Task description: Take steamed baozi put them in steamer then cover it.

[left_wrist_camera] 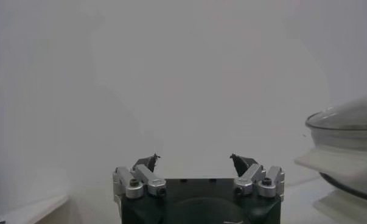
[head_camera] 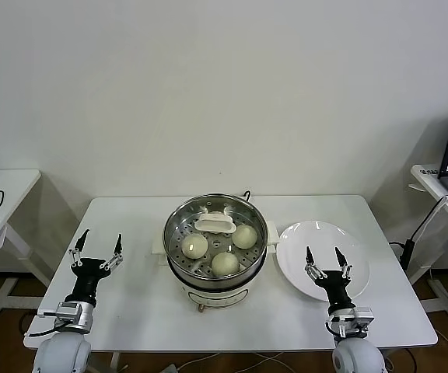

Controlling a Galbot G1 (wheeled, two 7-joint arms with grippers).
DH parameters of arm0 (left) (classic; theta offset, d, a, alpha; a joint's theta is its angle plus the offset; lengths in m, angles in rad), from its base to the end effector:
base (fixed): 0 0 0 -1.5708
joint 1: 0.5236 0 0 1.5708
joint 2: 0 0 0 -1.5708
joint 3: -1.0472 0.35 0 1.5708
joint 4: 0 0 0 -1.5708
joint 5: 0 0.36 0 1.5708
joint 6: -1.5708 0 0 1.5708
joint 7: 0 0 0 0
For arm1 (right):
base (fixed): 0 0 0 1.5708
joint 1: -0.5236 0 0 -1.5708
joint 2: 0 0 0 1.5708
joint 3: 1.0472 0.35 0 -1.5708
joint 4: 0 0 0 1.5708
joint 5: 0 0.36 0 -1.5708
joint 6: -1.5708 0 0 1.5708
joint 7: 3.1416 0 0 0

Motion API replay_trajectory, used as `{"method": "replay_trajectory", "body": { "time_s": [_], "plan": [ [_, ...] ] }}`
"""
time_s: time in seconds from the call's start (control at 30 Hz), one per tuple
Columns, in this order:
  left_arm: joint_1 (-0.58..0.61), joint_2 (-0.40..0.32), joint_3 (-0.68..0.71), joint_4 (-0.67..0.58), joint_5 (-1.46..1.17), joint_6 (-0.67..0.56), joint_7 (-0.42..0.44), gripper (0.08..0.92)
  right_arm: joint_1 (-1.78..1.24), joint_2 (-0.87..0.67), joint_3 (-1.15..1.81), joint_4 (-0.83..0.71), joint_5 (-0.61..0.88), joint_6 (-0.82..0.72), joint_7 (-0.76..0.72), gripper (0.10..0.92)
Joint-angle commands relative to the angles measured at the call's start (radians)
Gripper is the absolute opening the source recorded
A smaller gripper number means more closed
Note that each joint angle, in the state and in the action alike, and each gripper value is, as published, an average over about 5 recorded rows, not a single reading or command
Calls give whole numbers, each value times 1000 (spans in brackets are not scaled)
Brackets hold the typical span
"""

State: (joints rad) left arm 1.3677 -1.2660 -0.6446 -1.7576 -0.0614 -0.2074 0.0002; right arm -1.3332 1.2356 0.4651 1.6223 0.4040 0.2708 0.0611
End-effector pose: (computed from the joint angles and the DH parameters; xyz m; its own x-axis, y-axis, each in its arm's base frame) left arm 0.2522 0.1257 -0.3548 -0.9955 -0.0029 -0.0943 -0.0277 0.9646 0.2624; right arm 0.2541 -0.0892 -0.4082 -0.9999 0.0104 -0.0086 0.0096 0.9961 0.0879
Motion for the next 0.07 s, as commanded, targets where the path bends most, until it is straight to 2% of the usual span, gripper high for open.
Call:
{"method": "replay_trajectory", "body": {
  "time_s": [0.03, 0.07],
  "plan": [
    [5, 0, -4, 7, -17, -12, 0, 823, 0, 2, -4, 2, -2, -1, 1, 823],
    [5, 0, -4, 6, -17, -12, 0, 823, 1, 2, -5, 2, -2, -1, 1, 823]
  ]
}}
